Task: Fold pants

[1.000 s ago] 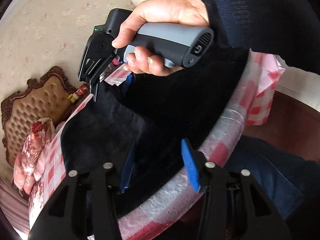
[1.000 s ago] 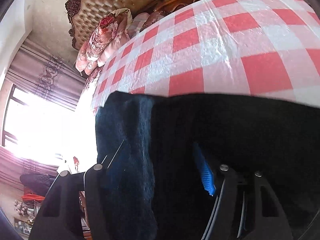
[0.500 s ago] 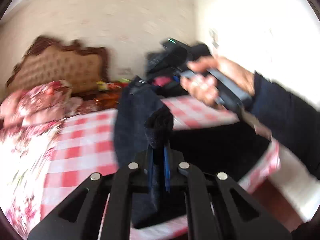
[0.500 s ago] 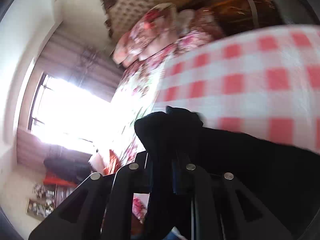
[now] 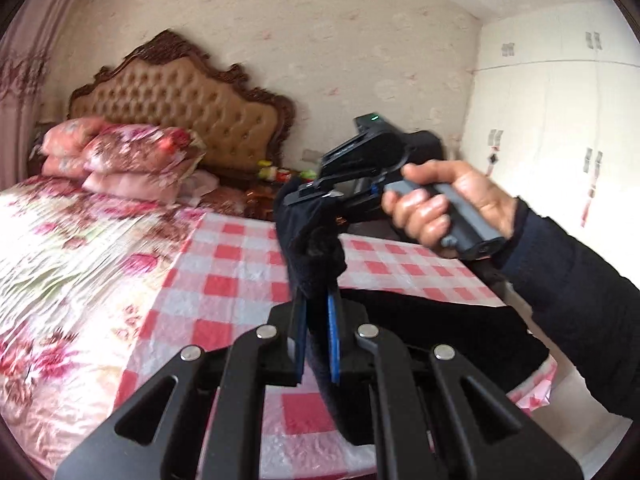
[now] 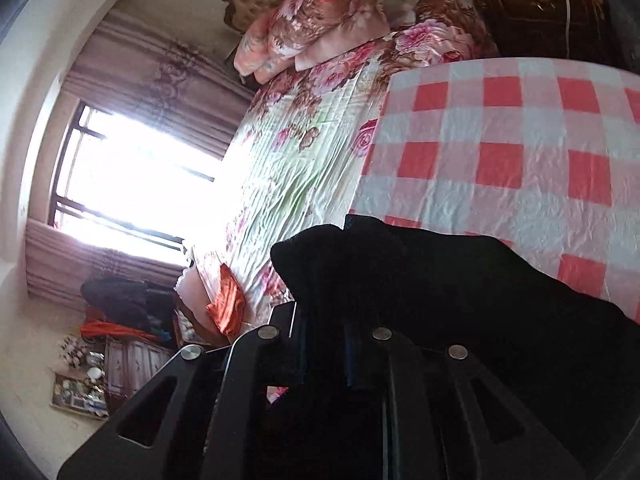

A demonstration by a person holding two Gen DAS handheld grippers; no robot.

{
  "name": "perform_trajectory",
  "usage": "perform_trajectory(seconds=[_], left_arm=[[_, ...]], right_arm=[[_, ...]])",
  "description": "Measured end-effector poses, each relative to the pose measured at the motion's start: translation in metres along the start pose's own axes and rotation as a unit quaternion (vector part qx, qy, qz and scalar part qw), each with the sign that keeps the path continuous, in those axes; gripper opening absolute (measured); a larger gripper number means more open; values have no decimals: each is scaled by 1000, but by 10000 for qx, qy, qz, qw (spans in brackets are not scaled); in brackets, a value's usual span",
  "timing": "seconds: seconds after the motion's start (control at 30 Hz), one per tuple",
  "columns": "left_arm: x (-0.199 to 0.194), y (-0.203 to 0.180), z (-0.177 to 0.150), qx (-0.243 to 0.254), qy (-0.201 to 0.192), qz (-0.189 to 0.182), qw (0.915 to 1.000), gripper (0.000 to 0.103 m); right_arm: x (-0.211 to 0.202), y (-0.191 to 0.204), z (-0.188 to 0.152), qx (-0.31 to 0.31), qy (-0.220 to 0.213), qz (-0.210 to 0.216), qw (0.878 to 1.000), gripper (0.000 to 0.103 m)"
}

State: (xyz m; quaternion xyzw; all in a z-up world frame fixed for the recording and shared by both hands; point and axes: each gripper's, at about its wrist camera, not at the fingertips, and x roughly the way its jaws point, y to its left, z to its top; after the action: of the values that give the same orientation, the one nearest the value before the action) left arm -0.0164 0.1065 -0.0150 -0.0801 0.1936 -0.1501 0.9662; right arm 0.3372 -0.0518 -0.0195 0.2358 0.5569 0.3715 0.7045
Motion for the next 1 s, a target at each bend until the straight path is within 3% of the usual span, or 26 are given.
perform_trajectory(seconds=[0.2,0.33,0.5,0.57,0.67,0.73,0.8,0.87,1.0], left_arm=[[7,-38,-4,418,-24,-469,9980,9],[20,-82,-12,982,58,-515,9938,9],[51,-168,-57,2042,226,-383,9779,9],[70,-205,-90,2660,351,-261,9630,9],[95,-236,-131,3187,686,-230,9451,9],[109,-244,-150,3328,887,-216,9386,9],[125,-252,-173,3592,1142,-87,9262,9],[131,-259,-185,3750,1222,31,9189,9],[130,-266,-183,3849,1021,220,9170,9]], right_arm=[[-44,-22,-6,166,-297,185,9993,16],[-74,-47,-19,273,-480,198,9983,16],[-120,-106,-51,590,-853,191,9944,16],[-135,-142,-69,917,-1007,167,9905,16],[-145,-194,-94,1282,-1145,-138,9850,16],[-138,-226,-104,1533,-1105,-228,9817,16],[-125,-253,-109,1689,-1021,-296,9799,16],[-115,-264,-110,1726,-969,-305,9797,16],[-125,-243,-107,1279,-1173,-311,9843,16]])
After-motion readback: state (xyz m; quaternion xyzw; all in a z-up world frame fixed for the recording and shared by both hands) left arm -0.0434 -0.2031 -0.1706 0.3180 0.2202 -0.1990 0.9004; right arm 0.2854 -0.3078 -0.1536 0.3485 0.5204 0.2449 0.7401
